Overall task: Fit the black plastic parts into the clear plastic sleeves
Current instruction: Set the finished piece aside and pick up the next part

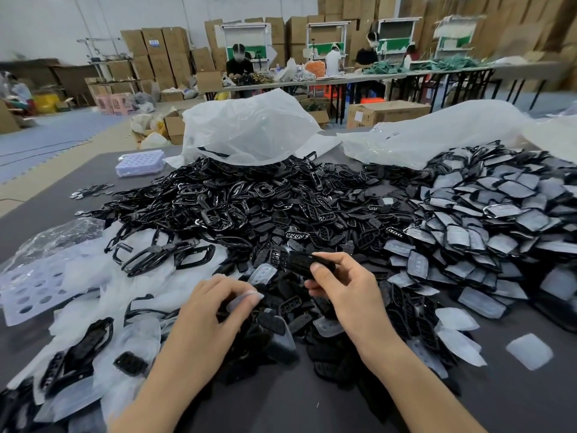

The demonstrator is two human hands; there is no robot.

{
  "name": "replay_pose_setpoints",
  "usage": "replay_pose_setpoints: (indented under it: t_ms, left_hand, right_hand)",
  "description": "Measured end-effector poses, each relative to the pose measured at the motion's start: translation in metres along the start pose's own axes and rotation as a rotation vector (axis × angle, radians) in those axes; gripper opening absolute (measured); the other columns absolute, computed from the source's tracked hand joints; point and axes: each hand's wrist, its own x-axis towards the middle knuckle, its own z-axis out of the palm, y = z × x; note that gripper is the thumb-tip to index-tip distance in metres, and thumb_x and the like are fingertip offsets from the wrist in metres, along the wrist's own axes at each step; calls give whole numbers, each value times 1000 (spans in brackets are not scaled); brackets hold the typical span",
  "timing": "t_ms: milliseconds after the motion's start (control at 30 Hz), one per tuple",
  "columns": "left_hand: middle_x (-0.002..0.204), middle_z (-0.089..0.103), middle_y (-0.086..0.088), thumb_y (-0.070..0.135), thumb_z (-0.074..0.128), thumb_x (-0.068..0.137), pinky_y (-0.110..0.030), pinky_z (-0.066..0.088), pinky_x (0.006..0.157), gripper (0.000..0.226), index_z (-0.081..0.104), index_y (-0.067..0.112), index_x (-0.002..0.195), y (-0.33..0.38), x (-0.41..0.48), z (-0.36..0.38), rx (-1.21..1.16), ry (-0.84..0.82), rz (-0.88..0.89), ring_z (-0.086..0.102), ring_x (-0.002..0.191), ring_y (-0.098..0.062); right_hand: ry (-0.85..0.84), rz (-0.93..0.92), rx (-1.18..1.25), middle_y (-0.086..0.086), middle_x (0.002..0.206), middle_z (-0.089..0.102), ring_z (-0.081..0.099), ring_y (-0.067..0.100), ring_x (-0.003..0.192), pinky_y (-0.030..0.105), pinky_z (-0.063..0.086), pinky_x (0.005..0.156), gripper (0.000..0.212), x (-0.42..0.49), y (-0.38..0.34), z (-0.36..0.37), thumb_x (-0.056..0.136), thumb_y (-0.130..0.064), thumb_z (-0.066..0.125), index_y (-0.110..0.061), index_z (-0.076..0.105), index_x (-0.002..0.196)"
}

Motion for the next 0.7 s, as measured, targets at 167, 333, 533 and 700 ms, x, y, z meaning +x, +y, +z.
replay_pose_setpoints:
  t_ms: [167,333,533,700]
  left_hand:
    - [104,62,18,49,61,83,-8,40,76,11,70,43,86,19,1,8,-183,146,-76,58,93,-2]
    - [93,62,16,9,65,94,-9,41,72,36,65,44,93,22,-1,13,-142,107,-34,60,87,-3]
    - [89,70,23,8,65,90,-9,45,72,40,68,47,94,23,-2,17,-206,49,-73,66,88,2]
    - [86,72,18,38,53,96,-21,50,71,15,67,44,100,21,-2,19,-267,42,-106,67,83,-5]
  right_hand:
    - [-200,154,326,9,102,77,76,25,95,27,60,76,12,-4,-7,5,86,-18,76,-18,78,97]
    - [-428,116,263,1,110,76,71,18,109,30,57,91,13,-13,-5,13,85,-27,78,-26,78,98]
    - [-437,19,103,2,108,77,71,15,106,28,54,97,15,-18,-4,15,91,-25,73,-22,76,105]
    - [-364,27,140,6,108,77,72,19,106,30,55,95,17,-14,-2,17,87,-25,75,-23,78,104]
